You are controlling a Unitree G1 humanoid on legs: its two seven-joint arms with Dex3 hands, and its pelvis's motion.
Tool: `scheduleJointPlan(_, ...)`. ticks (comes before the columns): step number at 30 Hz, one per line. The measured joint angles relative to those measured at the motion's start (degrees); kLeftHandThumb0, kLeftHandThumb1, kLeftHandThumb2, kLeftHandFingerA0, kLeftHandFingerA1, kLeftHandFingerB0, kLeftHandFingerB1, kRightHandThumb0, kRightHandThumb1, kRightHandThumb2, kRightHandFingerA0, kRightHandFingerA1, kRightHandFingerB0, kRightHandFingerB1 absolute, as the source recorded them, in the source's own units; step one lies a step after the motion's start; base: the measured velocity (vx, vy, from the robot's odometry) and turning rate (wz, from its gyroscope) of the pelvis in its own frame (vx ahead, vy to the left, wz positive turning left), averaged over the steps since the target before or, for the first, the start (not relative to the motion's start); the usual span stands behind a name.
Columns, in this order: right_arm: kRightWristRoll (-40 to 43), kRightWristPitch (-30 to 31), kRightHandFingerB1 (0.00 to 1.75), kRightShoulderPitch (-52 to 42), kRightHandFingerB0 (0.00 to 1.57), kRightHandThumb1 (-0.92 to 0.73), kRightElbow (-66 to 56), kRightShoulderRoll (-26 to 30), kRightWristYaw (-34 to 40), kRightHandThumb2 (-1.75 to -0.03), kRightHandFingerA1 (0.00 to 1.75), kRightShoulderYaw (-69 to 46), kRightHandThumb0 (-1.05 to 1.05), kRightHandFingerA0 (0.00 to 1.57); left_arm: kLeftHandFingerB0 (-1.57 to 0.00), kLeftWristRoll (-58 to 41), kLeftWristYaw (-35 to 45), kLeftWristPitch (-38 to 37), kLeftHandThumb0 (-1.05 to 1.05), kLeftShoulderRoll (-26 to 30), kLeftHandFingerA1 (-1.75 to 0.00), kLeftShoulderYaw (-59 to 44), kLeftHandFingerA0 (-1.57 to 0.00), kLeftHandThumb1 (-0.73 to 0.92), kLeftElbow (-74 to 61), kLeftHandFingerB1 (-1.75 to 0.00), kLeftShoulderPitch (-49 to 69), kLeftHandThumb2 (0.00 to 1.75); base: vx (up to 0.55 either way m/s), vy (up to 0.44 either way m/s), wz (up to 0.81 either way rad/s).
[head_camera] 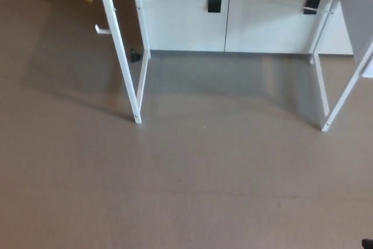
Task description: The robot walk towards a table in front and then pushes a layer of a file tray back to its original position using its right hand
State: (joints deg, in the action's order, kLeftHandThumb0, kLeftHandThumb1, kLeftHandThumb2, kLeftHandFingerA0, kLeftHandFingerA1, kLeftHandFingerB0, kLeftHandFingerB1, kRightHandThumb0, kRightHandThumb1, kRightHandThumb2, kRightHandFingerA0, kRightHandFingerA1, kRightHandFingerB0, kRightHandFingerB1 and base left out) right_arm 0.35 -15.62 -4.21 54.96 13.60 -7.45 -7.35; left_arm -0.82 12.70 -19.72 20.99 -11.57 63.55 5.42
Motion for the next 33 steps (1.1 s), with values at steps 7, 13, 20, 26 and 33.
scheduleJointPlan(7,-0.1,-0.2,0.38,0.0,0.38,-0.57,0.8,0.0,0.1,-0.56,0.45,0.3,-0.20,0.57,-0.39,-0.2,0.1,-0.1,-0.27,-0.3,-0.45,-0.3,-0.42,0.52,0.2,-0.40,-0.8,0.63,0.40,0.154,-0.11)
scheduleJointPlan(13,-0.2,-0.3,0.38,0.3,0.38,-0.57,0.9,-0.1,0.1,-0.56,0.47,0.8,-0.18,0.57,-0.40,-0.1,-0.1,-0.4,-0.26,0.3,-0.46,-0.2,-0.43,0.51,0.1,-0.40,-0.6,0.63,0.37,0.140,-0.01)
scheduleJointPlan(20,-0.3,-0.6,0.38,-0.2,0.39,-0.56,1.8,-0.1,0.1,-0.56,0.46,1.0,-0.21,0.57,-0.41,-0.1,-0.2,-0.4,-0.22,0.4,-0.43,-0.2,-0.46,0.54,0.6,-0.35,0.8,0.56,0.34,-0.019,0.19)
scheduleJointPlan(26,-0.3,-0.9,0.38,0.3,0.38,-0.56,2.1,0.1,0.1,-0.56,0.46,1.2,-0.21,0.56,-0.36,0.0,-0.4,-1.5,-0.37,-0.1,-0.48,0.4,-0.40,0.46,0.8,-0.44,1.1,0.68,0.39,-0.081,0.24)
scheduleJointPlan(33,-0.2,-1.1,0.42,0.0,0.36,-0.52,2.3,0.1,-0.1,-0.63,0.50,1.3,-0.27,0.53,-0.37,0.1,-0.5,-2.4,-0.36,-0.1,-0.49,0.9,-0.43,0.46,1.5,-0.44,2.3,0.68,0.34,-0.057,-0.13)
